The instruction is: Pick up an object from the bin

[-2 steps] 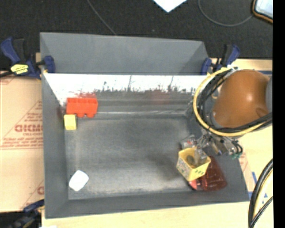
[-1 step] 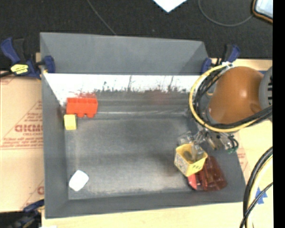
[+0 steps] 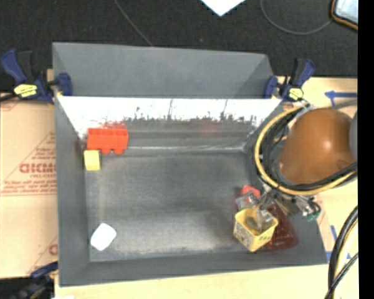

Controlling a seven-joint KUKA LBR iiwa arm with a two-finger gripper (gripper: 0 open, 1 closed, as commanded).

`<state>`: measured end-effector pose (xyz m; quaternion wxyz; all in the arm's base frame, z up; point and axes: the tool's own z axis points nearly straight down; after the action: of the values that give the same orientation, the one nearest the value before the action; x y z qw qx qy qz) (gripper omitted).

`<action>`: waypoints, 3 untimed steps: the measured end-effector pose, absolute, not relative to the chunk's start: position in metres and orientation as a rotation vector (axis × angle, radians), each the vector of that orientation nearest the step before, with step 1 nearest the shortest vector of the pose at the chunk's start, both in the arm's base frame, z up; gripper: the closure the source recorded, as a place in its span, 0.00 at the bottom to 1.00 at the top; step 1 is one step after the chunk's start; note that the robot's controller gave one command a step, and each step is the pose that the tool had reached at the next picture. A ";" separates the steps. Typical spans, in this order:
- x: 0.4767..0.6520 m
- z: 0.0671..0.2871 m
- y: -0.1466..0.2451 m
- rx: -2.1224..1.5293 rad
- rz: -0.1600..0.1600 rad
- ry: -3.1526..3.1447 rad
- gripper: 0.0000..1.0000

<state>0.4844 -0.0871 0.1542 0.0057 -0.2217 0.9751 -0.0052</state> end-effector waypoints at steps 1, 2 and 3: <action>0.491 0.151 -0.090 -0.642 -0.016 3.059 1.00; 0.496 0.097 -0.086 -0.711 -0.015 3.042 1.00; 0.498 0.188 -0.104 -0.756 -0.018 3.033 1.00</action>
Offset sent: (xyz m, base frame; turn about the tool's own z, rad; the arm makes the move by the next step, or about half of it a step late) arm 0.0100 0.0057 -0.0842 -0.1893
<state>0.4981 -0.1036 0.1883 0.0079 -0.2419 0.9703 -0.0057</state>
